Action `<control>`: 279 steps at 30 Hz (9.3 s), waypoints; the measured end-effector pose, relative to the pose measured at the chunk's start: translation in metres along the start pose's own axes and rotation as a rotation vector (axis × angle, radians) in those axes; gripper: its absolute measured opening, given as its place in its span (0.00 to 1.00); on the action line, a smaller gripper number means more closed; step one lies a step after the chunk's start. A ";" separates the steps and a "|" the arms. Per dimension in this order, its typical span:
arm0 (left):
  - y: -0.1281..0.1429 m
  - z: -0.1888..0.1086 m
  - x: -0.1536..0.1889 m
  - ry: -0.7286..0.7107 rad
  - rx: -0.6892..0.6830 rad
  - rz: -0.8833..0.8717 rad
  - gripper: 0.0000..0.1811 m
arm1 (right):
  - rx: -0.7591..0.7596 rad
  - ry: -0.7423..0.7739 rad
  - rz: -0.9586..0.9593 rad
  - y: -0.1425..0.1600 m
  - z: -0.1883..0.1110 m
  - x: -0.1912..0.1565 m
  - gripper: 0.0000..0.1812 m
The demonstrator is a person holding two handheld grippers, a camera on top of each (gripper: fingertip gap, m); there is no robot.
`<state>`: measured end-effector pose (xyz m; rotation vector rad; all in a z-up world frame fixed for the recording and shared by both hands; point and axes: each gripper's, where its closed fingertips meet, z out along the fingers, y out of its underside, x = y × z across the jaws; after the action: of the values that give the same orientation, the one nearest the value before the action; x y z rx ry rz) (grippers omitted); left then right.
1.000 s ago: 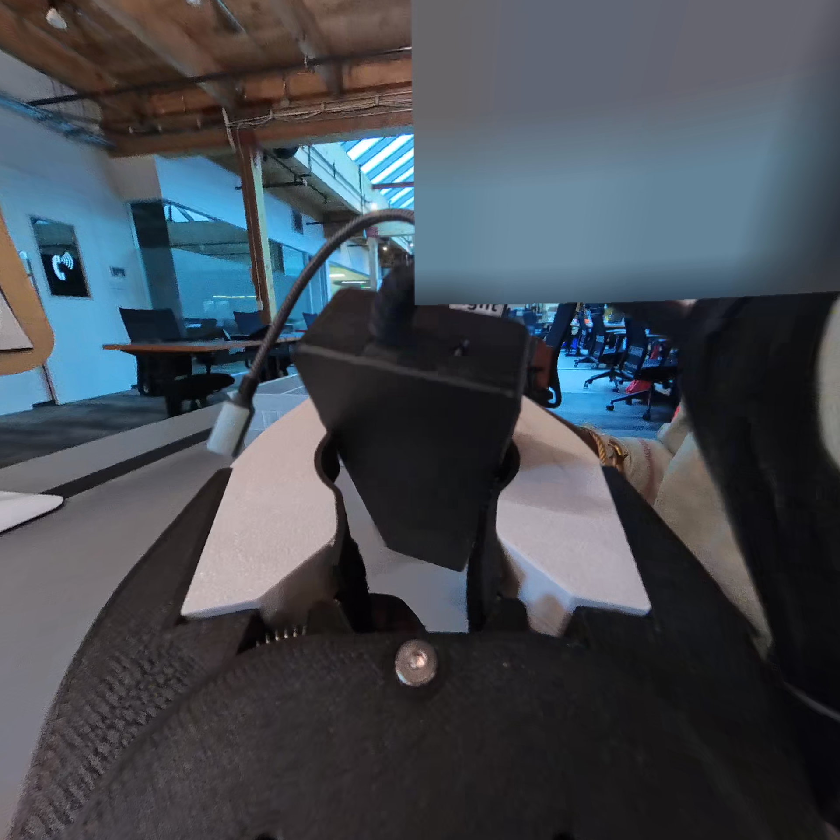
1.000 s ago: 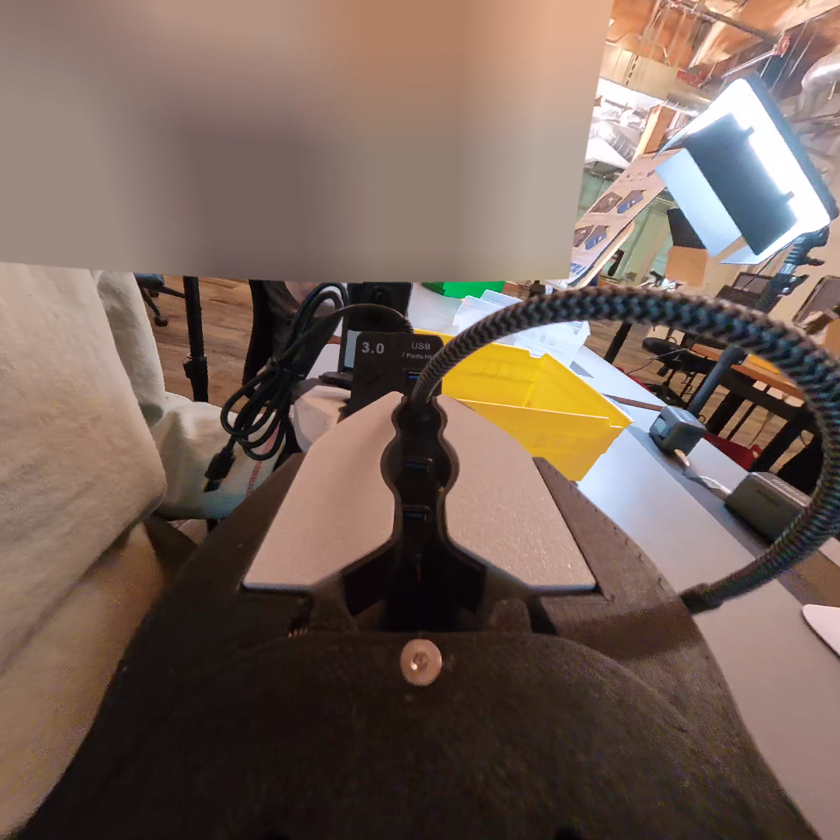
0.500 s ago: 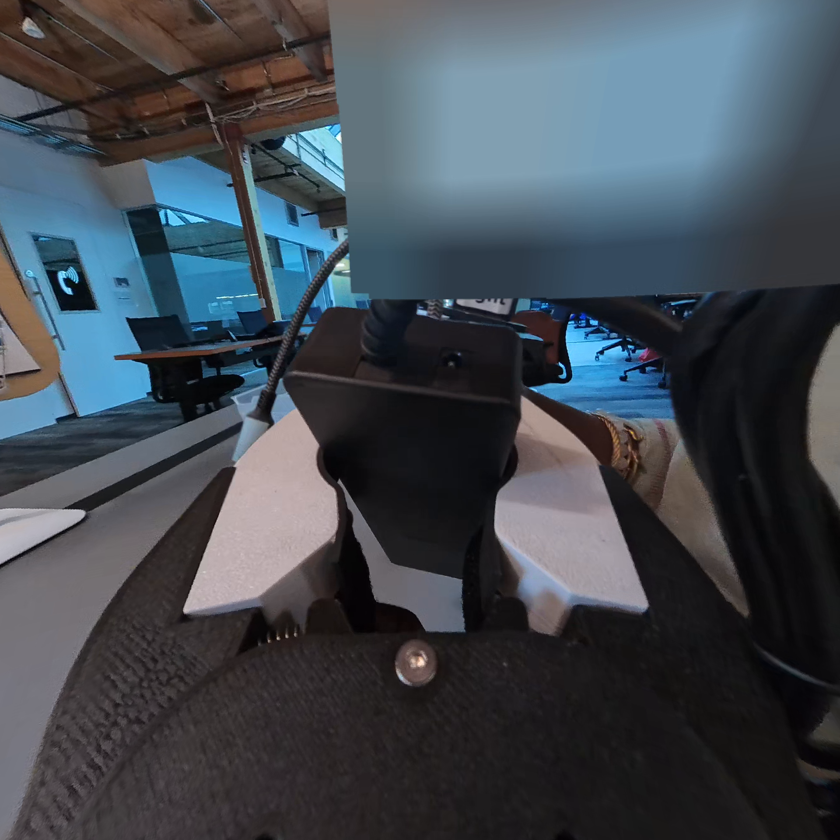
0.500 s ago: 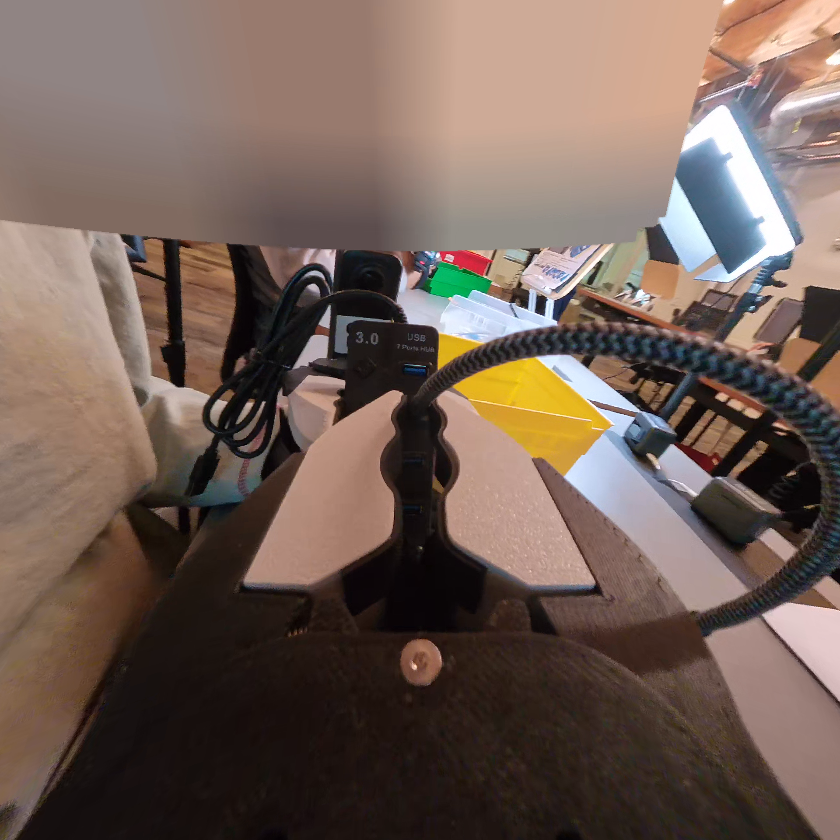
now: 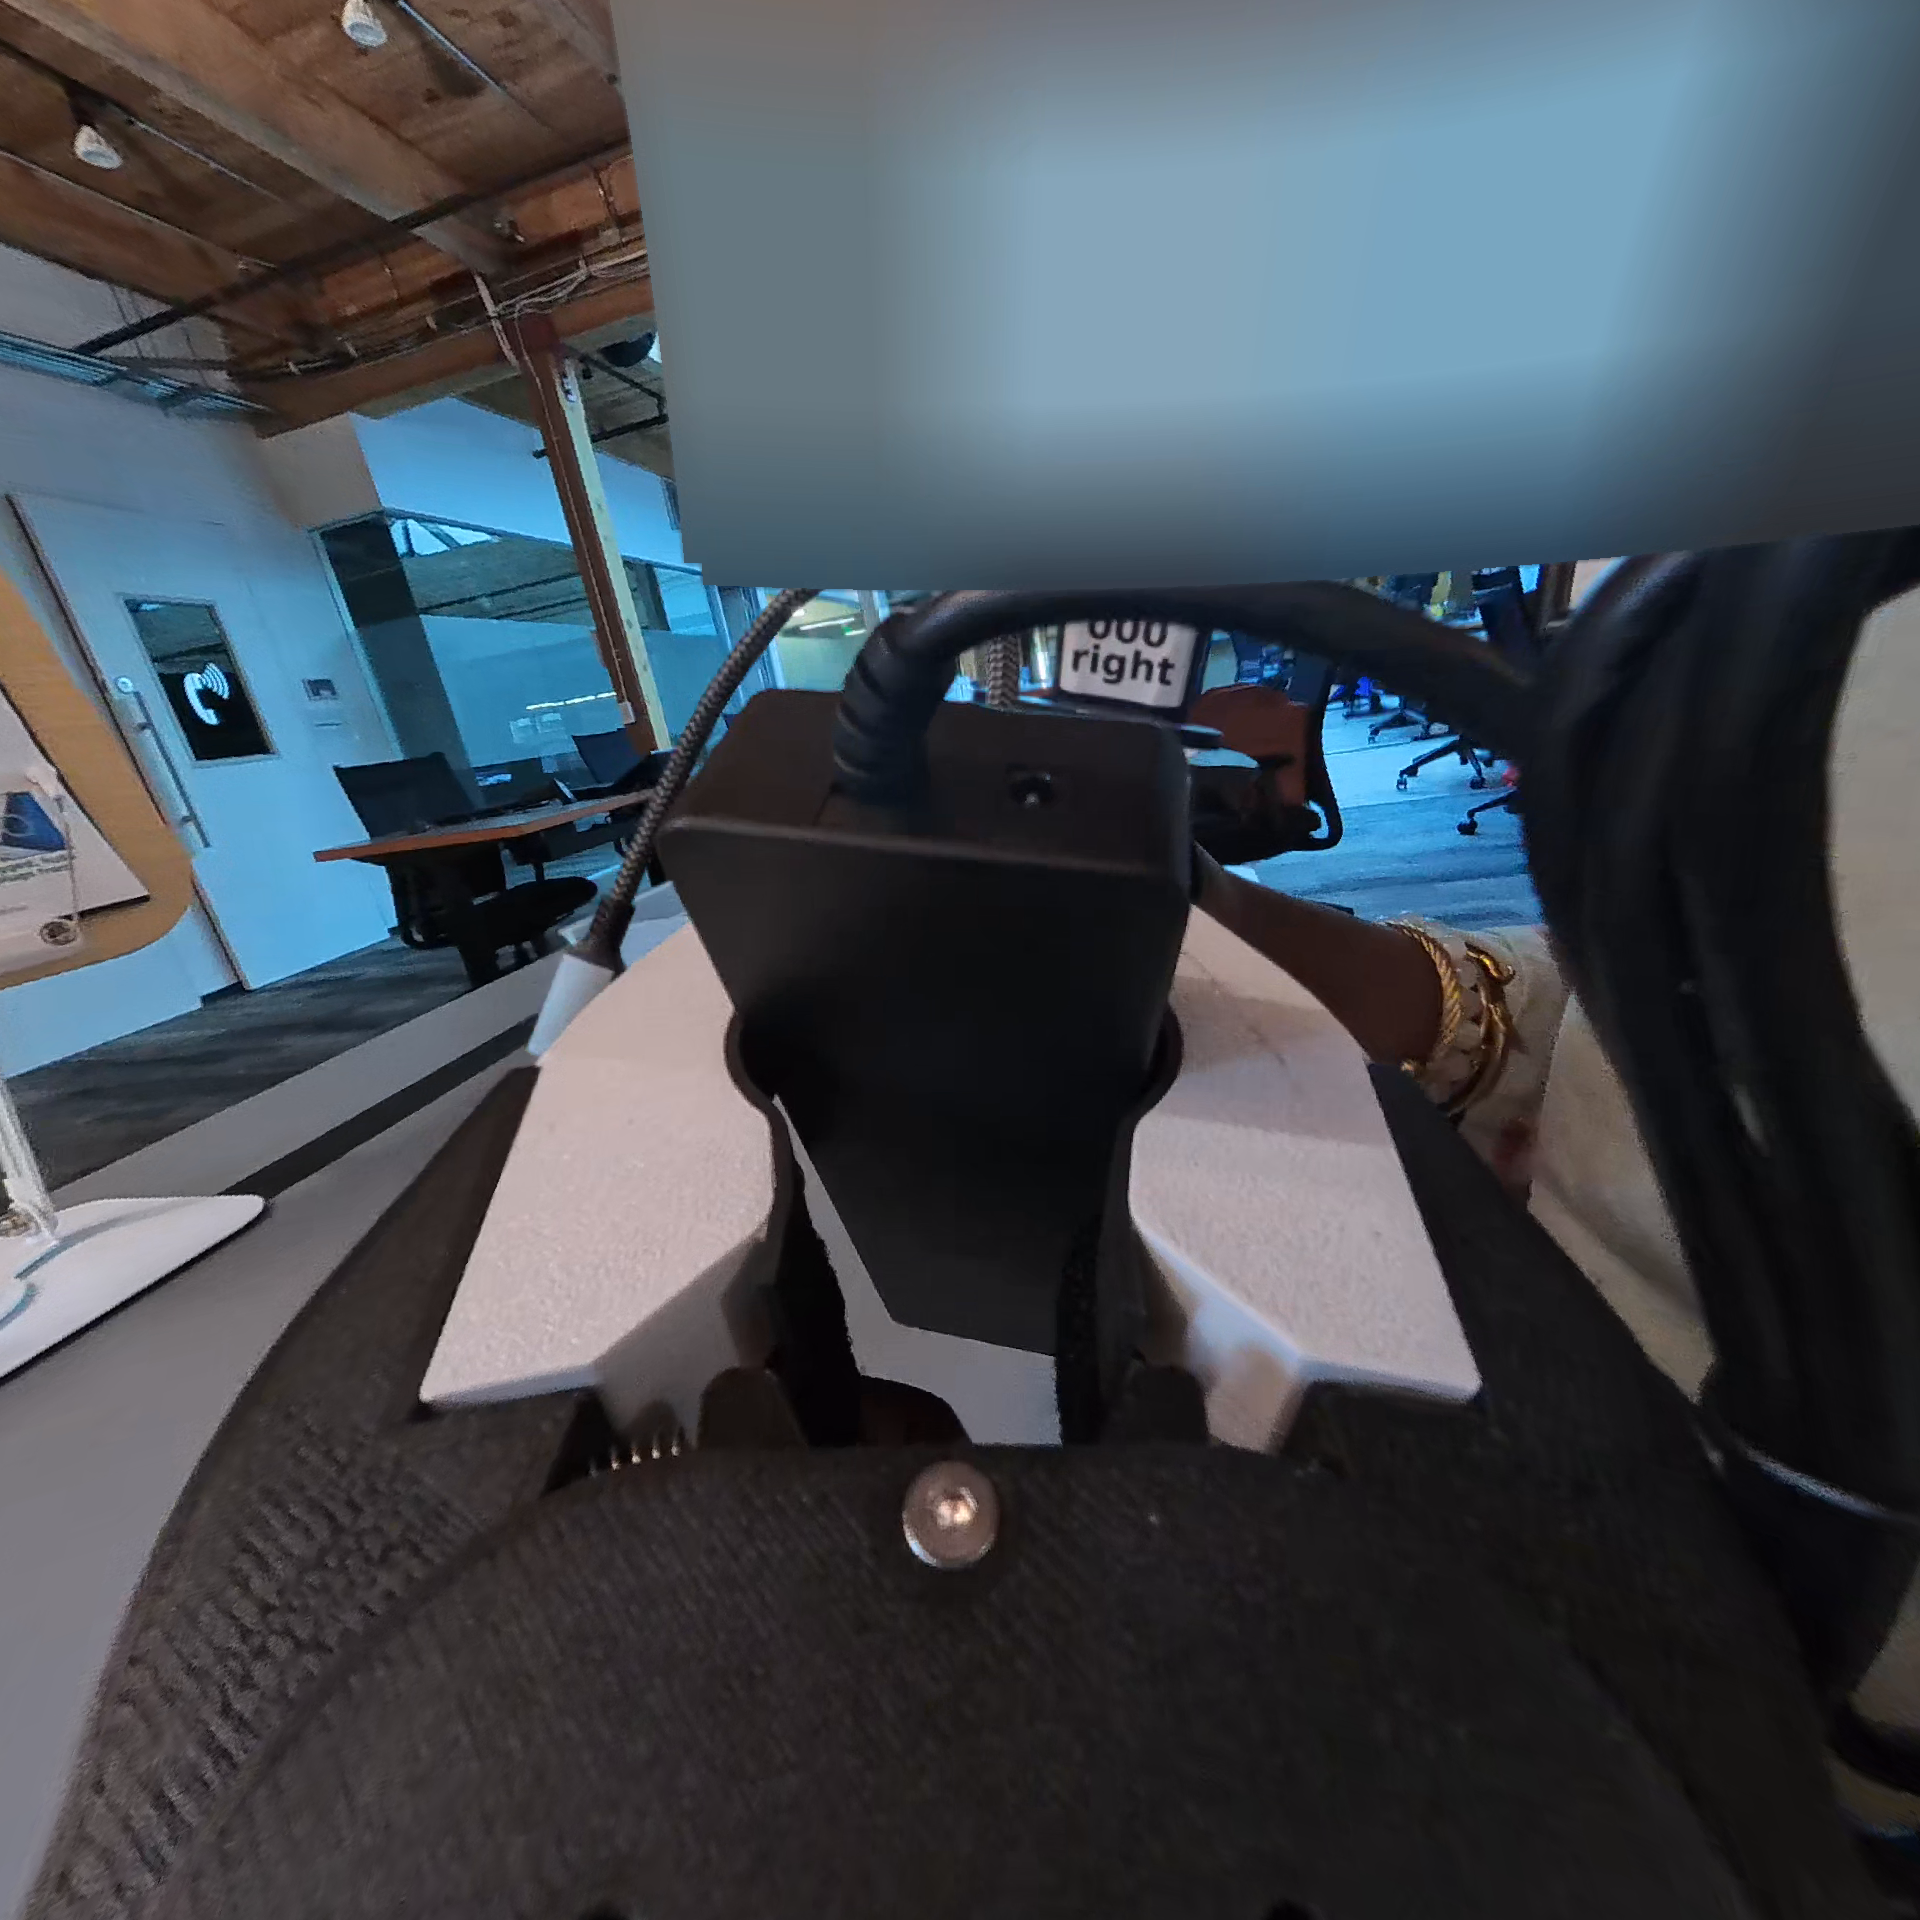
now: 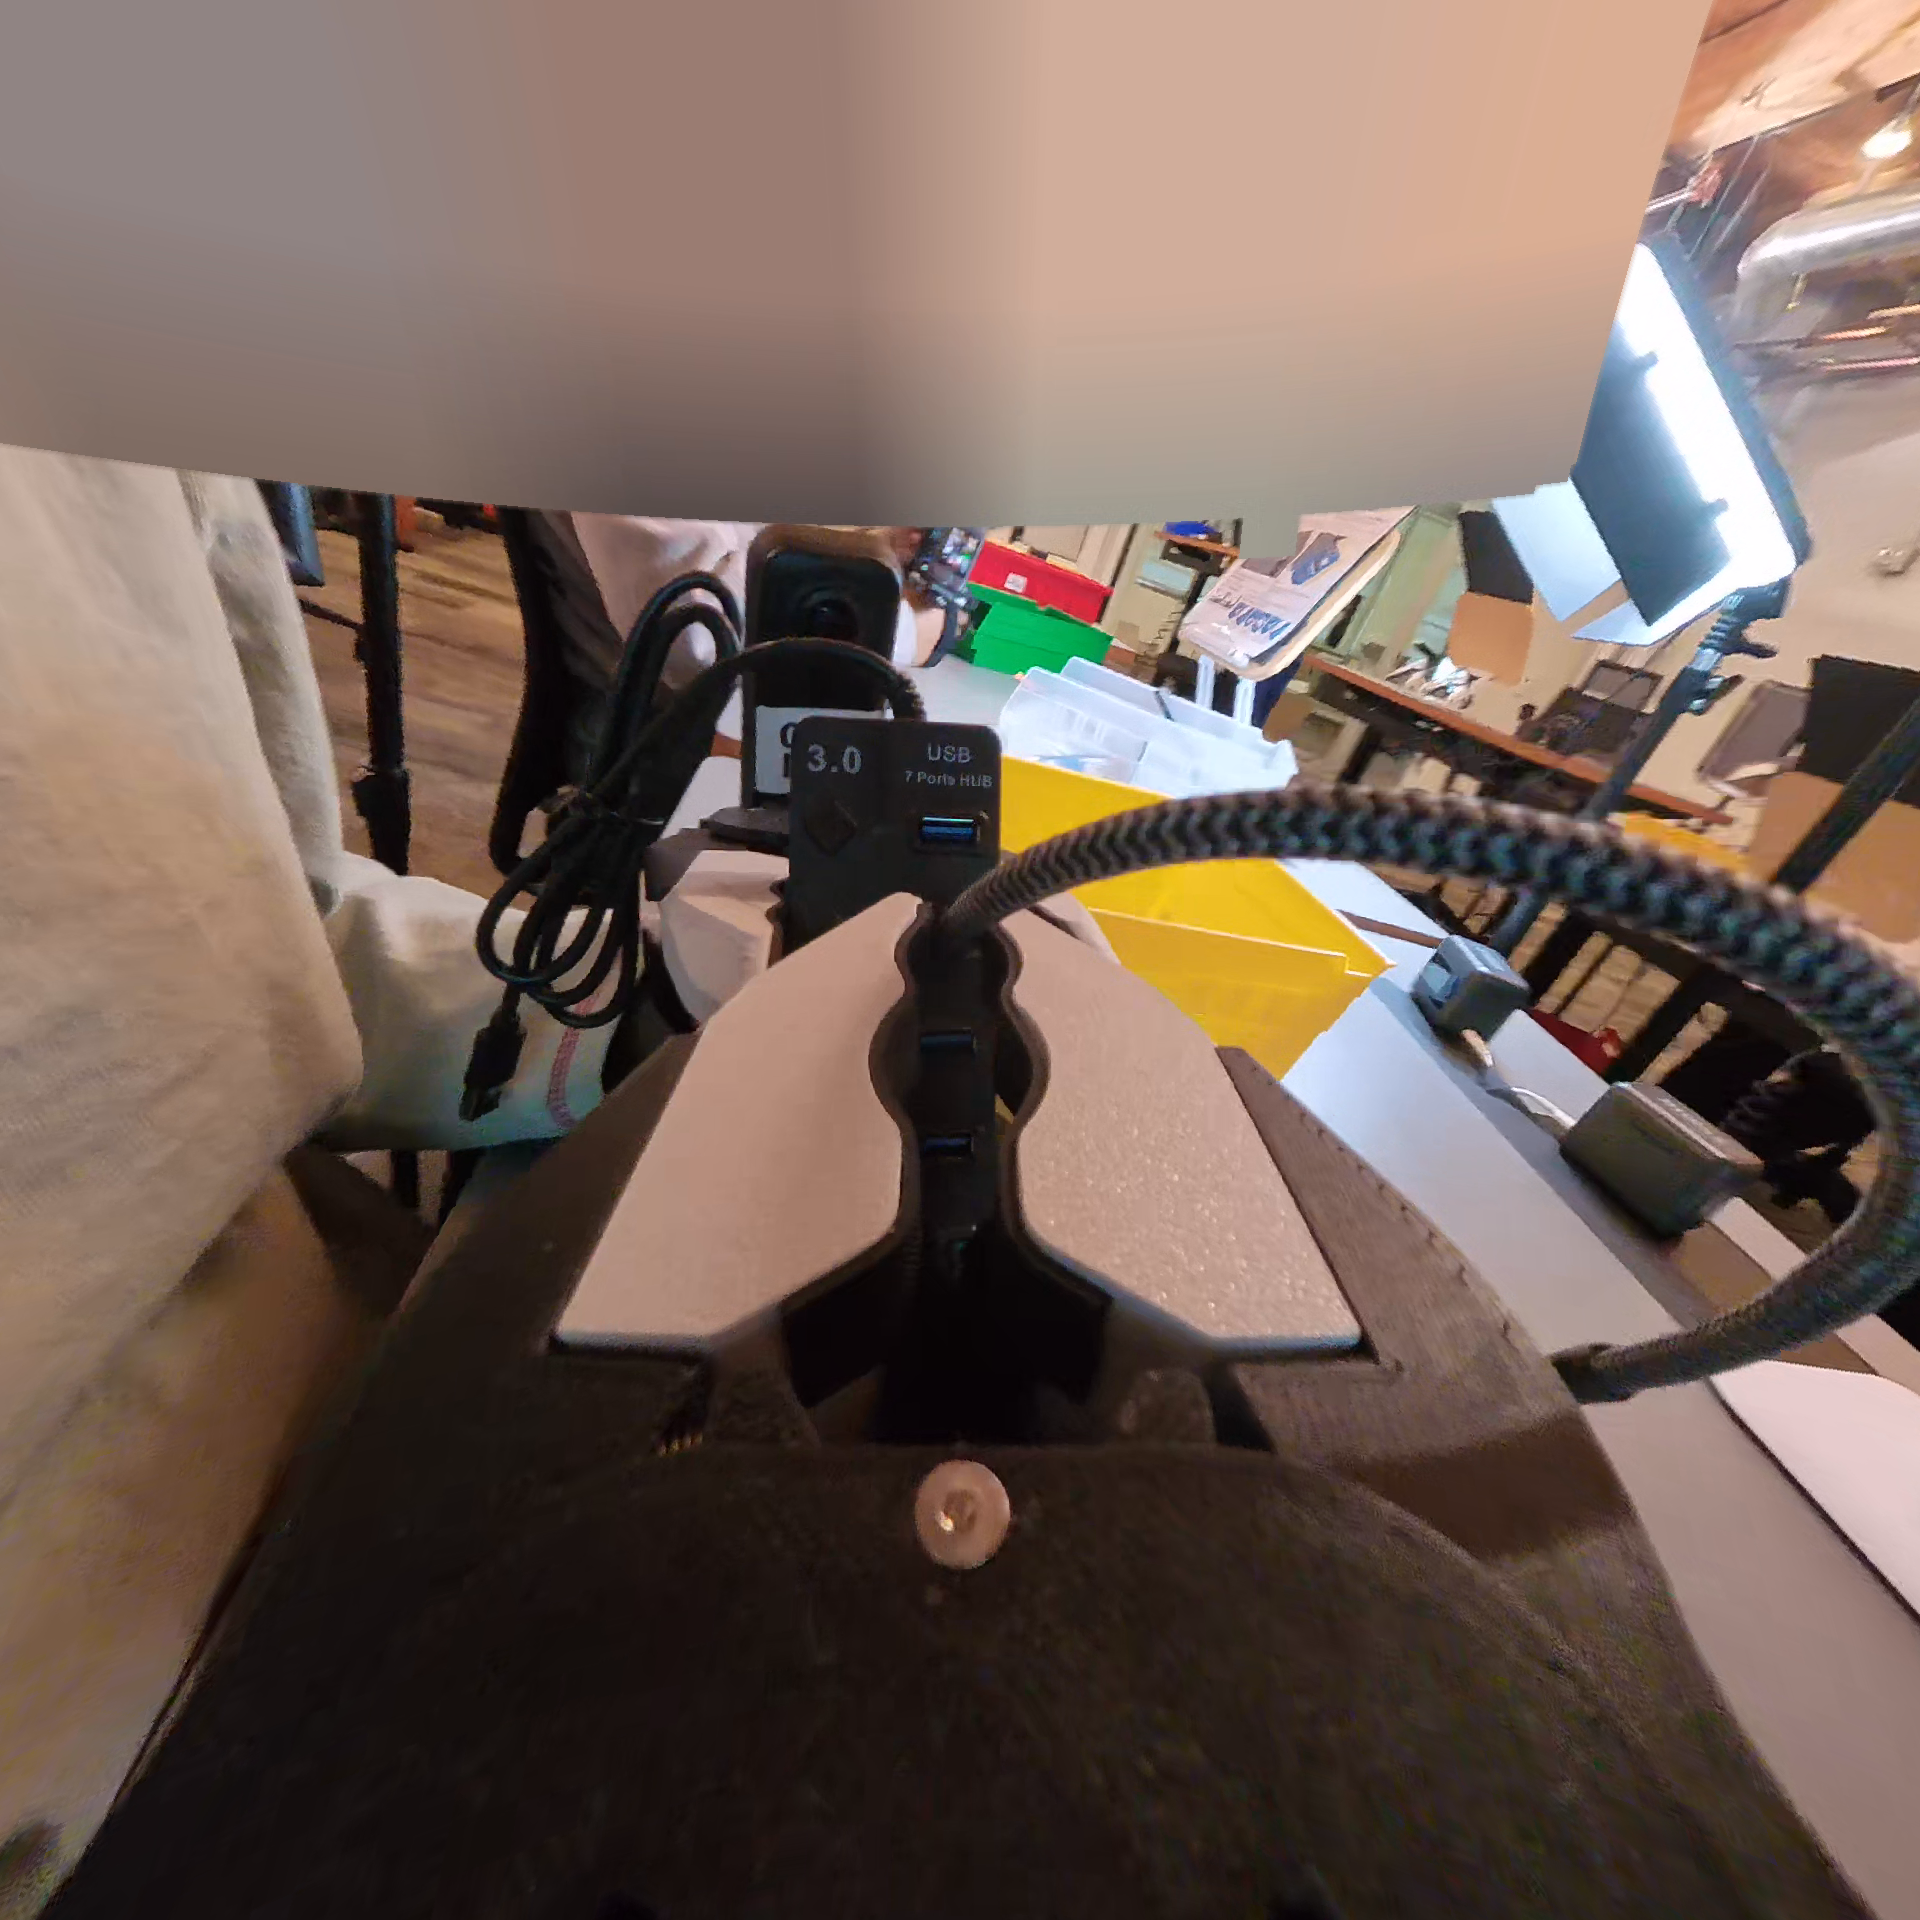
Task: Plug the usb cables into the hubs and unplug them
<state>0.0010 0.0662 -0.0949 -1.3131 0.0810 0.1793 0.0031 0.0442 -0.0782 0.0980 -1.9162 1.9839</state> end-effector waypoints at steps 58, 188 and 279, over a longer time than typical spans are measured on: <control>-0.025 -0.024 -0.022 -0.106 0.170 -0.024 0.36 | -1.495 0.840 0.251 0.134 -0.359 0.079 0.05; 0.038 -0.016 -0.074 -0.454 -0.174 0.228 0.35 | -1.476 0.328 -0.430 0.133 -0.367 0.261 0.32; 0.043 -0.012 -0.066 -0.427 -0.237 0.300 0.35 | -1.265 0.747 0.081 0.152 -0.398 0.207 0.00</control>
<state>-0.0711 0.0593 -0.1282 -1.4672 -0.1110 0.7389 -0.1529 0.4785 -0.1861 -0.8968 -2.1824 0.3820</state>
